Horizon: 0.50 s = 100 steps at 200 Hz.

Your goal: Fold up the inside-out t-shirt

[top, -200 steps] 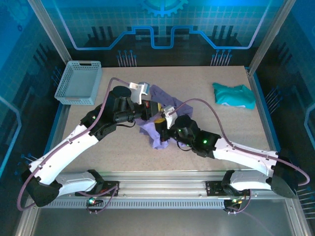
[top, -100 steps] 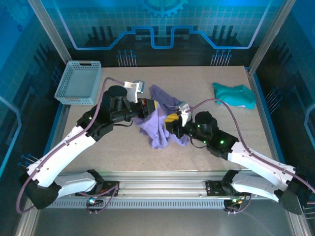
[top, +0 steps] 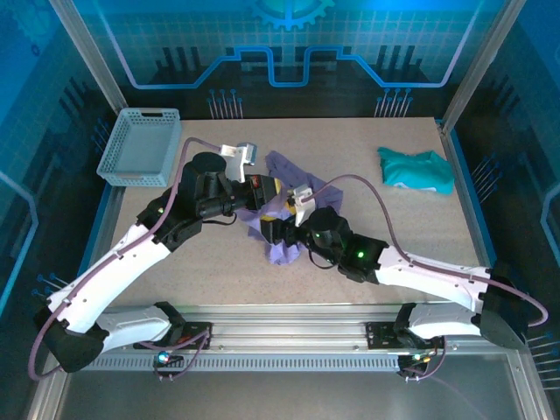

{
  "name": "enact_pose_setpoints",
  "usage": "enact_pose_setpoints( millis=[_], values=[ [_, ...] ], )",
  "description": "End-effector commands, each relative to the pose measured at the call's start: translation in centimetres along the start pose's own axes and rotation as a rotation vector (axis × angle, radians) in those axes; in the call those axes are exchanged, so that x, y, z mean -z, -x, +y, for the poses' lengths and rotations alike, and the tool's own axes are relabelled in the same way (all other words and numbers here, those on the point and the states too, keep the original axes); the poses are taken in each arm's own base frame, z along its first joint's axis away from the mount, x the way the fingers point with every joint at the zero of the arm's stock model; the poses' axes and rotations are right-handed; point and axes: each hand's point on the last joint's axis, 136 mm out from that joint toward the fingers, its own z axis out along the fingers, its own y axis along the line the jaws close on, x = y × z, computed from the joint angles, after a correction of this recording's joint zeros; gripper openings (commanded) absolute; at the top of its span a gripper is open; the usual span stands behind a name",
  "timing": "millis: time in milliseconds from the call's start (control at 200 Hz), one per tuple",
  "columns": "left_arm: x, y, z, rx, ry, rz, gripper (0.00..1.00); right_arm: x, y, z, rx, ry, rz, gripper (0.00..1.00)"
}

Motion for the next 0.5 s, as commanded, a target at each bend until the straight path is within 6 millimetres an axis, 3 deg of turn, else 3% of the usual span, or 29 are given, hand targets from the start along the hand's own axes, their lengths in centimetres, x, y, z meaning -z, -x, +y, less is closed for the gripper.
enact_pose_setpoints(
  millis=[0, 80, 165, 270, 495],
  values=[
    [0.3, 0.0, -0.7, 0.003, -0.032, -0.013, 0.00, -0.2, 3.2, 0.8, -0.081, -0.014, -0.111, 0.79],
    [0.1, 0.0, -0.7, 0.004, -0.034, -0.011, 0.00, -0.5, 3.0, 0.5, -0.096, -0.033, -0.113, 0.69],
    [0.1, -0.1, -0.6, 0.002, -0.030, -0.010, 0.00, -0.4, 3.4, 0.2, -0.099, -0.039, -0.125, 0.39],
    [0.3, 0.2, 0.0, -0.008, 0.001, -0.027, 0.00, 0.0, 3.7, -0.2, -0.075, -0.006, -0.110, 0.13],
    [0.4, 0.3, 1.4, -0.058, 0.045, -0.046, 0.00, 1.7, 2.7, -1.7, -0.026, 0.209, 0.011, 0.06]
  ],
)
